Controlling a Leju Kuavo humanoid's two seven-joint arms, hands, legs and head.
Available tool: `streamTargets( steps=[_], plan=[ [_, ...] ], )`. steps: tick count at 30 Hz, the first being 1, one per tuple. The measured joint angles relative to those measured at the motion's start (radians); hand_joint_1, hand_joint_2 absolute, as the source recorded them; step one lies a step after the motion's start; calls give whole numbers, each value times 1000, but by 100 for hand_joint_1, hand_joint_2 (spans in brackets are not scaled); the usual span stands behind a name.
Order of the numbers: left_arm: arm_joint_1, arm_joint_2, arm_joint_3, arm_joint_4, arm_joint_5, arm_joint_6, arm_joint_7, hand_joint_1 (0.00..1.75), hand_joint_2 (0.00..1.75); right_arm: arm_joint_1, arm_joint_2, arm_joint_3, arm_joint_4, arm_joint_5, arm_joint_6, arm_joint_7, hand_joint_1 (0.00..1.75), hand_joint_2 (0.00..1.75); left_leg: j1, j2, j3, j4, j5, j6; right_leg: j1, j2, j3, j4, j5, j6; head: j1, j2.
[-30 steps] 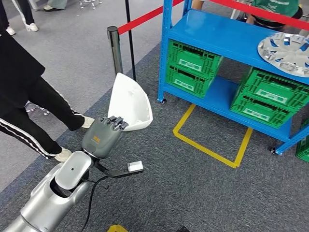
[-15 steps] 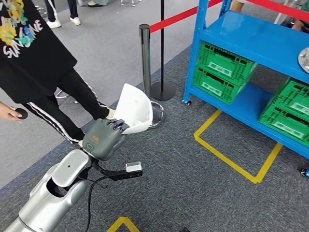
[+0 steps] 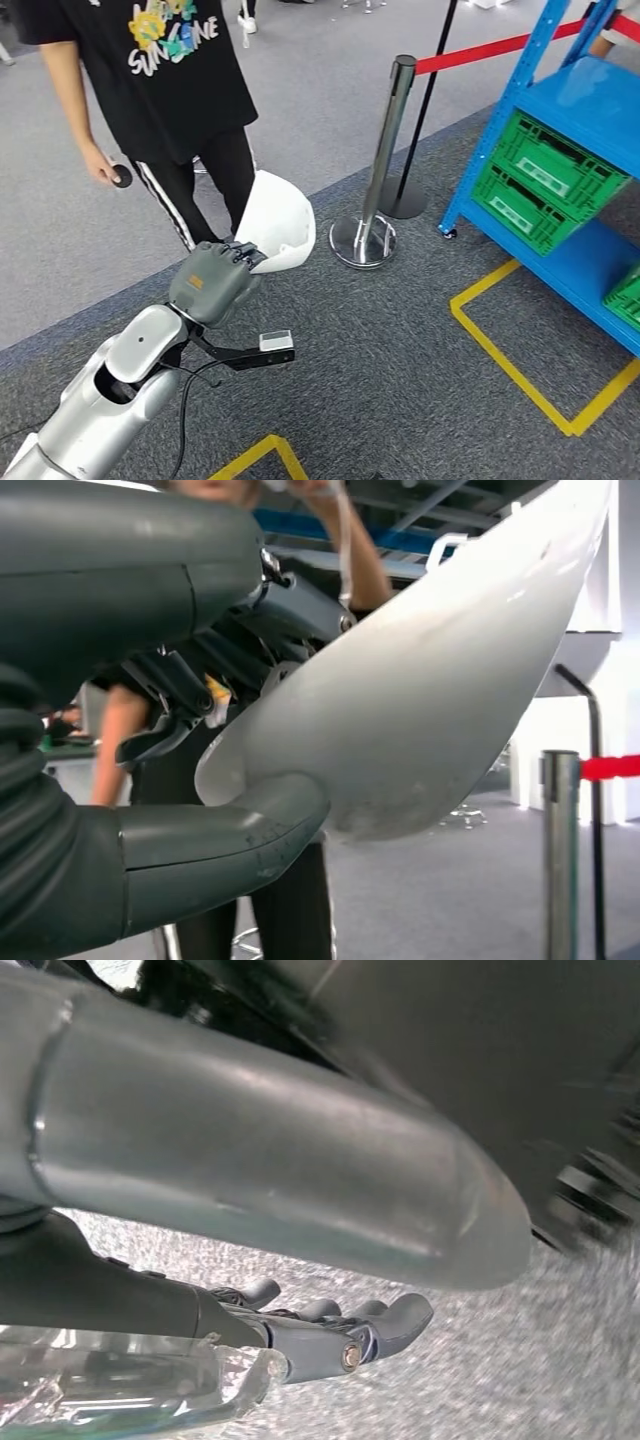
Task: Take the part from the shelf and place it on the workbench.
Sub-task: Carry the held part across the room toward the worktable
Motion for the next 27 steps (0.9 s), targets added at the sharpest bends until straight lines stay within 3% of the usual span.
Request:
streamTargets(
  steps=[1, 2, 4, 6, 8, 10, 12, 14, 16, 17, 18, 19, 21, 23, 25, 27],
  plan=[
    [0, 0, 0, 0, 2, -2, 1, 175, 175, 2, -5, 0, 0, 0, 7, -3, 0, 0, -1, -16, 0, 0, 0, 1, 1, 4, -25, 46, -11, -1, 0, 0],
    [1, 0, -1, 0, 4, -3, 1, 175, 175, 4, -8, 0, 0, 0, 11, -5, 0, 0, -2, -31, 0, 0, 1, 1, 2, 6, -33, 52, 0, -3, 0, 0],
    [1, 0, -1, 0, 7, -3, 2, 175, 175, 4, -15, 0, 0, 0, 15, -7, 0, 0, -1, -63, 1, 1, 2, 0, 1, 22, 6, -46, 68, -9, 0, 0],
    [-1, 0, -2, 0, 8, -2, 3, 175, 175, 4, -20, 0, 0, 0, 15, -6, 0, 0, -2, -90, -3, 5, 4, -6, -5, 70, 67, -181, 123, -13, -1, 0],
    [-2, -1, -3, 0, 1, 3, 8, 175, 175, 3, -23, 0, 0, -2, 12, -3, 0, 0, 0, -112, -11, 6, 10, -17, -7, 97, 93, -235, 132, -14, -1, 0],
    [-1, 1, -4, 0, -9, 11, 14, 175, 175, 1, -25, 0, 0, -2, 10, -1, 0, 0, 4, -128, -19, 4, 16, -29, -6, 78, 96, -240, 136, -21, -1, 0],
    [-2, 3, -5, 0, -29, 24, 23, 175, 175, 1, -27, 0, 0, -3, 9, 0, 0, 0, 1, -88, -37, 34, -7, -38, -6, 53, 98, -247, 141, -32, -5, 0],
    [-3, 3, -10, 0, -106, 66, 54, 175, 175, 3, -28, 0, 0, -7, 6, 3, 0, 0, -2, -23, -89, 144, -69, -45, -4, 25, 99, -251, 143, -39, -10, 0],
    [0, 5, -23, 2, -233, 131, 106, 175, 175, 7, -33, -1, 0, -13, 3, 5, 0, 0, 2, -3, -147, 266, -117, -51, -2, -4, 98, -251, 142, -42, -10, 0],
    [2, 8, -32, 4, -284, 164, 138, 175, 175, 9, -36, -2, 0, -14, 2, 6, 0, 0, 4, -1, -156, 287, -116, -53, -2, -18, 98, -251, 141, -42, -10, 0],
    [1, 15, -45, 7, -316, 196, 179, 175, 175, 9, -39, -2, 0, -14, 2, 6, 0, 0, 6, 2, -145, 270, -97, -54, -2, -31, 98, -251, 140, -42, -10, 0],
    [-7, 25, -64, 10, -331, 226, 230, 175, 175, 9, -41, -3, 0, -14, 1, 7, 0, 0, 7, 11, -116, 219, -67, -55, -2, -43, 99, -251, 139, -41, -10, 0],
    [-43, 55, -123, 14, -334, 269, 339, 175, 175, 10, -47, -5, 0, -13, -1, 8, 0, 0, 6, 55, -42, 85, -17, -54, 3, -64, 101, -248, 134, -34, -11, 0],
    [-91, 88, -194, 17, -335, 287, 421, 175, 175, 11, -55, -8, 0, -13, -3, 12, 0, 0, 0, 81, -7, 17, -7, -43, 9, -84, 104, -245, 130, -24, -8, 0],
    [-124, 120, -253, 21, -335, 294, 465, 175, 175, 11, -62, -10, 0, -12, -4, 15, 0, 0, -2, 62, -7, 11, -8, -26, 10, -101, 108, -247, 126, -14, -4, 0],
    [-147, 142, -285, 23, -335, 299, 479, 175, 175, 11, -68, -12, -1, -12, -5, 15, 0, 0, 1, 41, -6, 9, -6, -14, 5, -71, 97, -218, 103, -4, -2, 0]
  ],
)
